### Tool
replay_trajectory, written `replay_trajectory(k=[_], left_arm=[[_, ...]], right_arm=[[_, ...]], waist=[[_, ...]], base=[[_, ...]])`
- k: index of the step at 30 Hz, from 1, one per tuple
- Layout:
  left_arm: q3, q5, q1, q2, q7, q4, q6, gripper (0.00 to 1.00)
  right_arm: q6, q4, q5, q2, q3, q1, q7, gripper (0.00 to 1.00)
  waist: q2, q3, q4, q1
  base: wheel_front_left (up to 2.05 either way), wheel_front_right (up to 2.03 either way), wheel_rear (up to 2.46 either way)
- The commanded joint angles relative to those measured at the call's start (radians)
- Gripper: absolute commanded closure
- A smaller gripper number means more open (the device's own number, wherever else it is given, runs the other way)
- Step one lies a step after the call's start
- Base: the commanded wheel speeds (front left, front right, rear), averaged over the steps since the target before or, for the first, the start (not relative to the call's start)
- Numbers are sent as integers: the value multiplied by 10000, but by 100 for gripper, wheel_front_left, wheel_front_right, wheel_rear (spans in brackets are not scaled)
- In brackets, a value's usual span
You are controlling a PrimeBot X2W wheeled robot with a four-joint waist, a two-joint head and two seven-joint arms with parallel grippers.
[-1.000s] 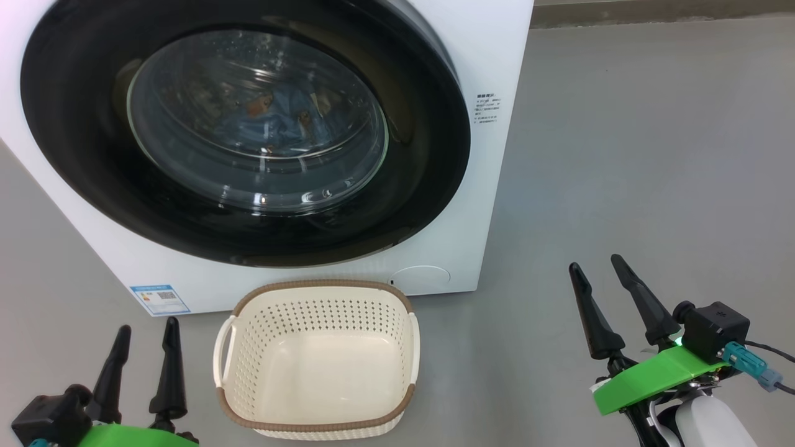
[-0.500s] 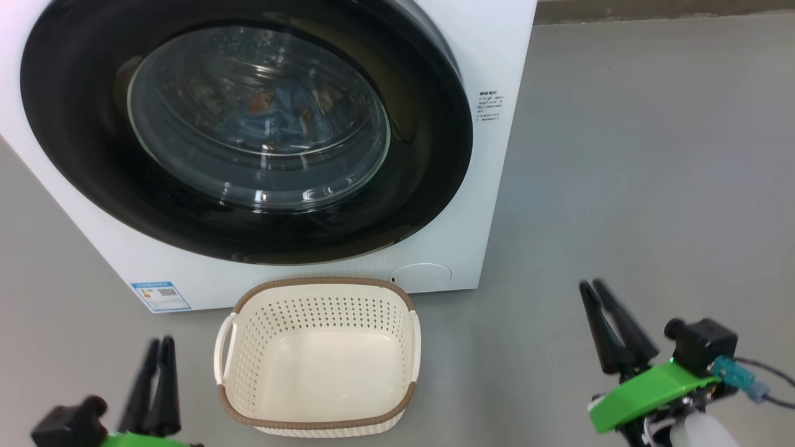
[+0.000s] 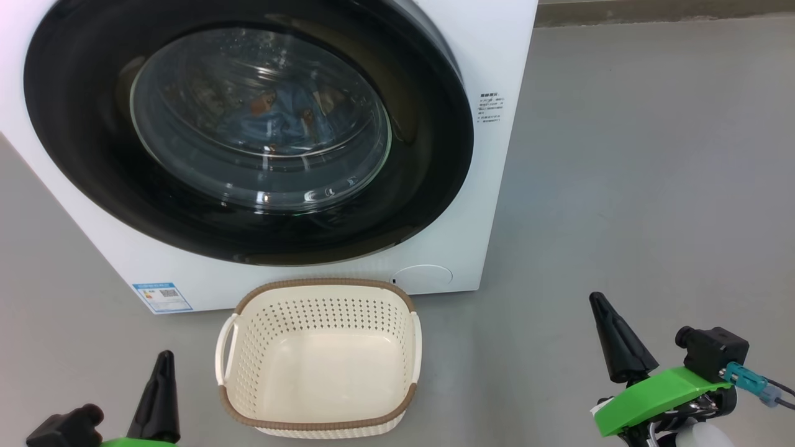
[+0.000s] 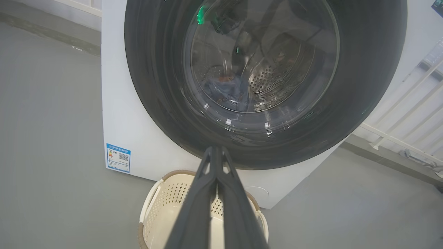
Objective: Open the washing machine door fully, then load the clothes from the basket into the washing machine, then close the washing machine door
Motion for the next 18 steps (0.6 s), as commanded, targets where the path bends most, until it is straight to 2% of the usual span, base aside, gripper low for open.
replay_trajectory(k=[1,18], left_arm=[[156,-208,-269,100,43,-182,-3,100],[340,-1771,-405,7,531,-69,-7,100]], right_arm=[[-3,-278,242,-45,-106,-194,56,100],[-6,-315,1954,59,-386,-118,531,100]], waist=[[0,-3,2,-1],[0,-59,29,-1]], base=[[0,0,0],[0,0,0]])
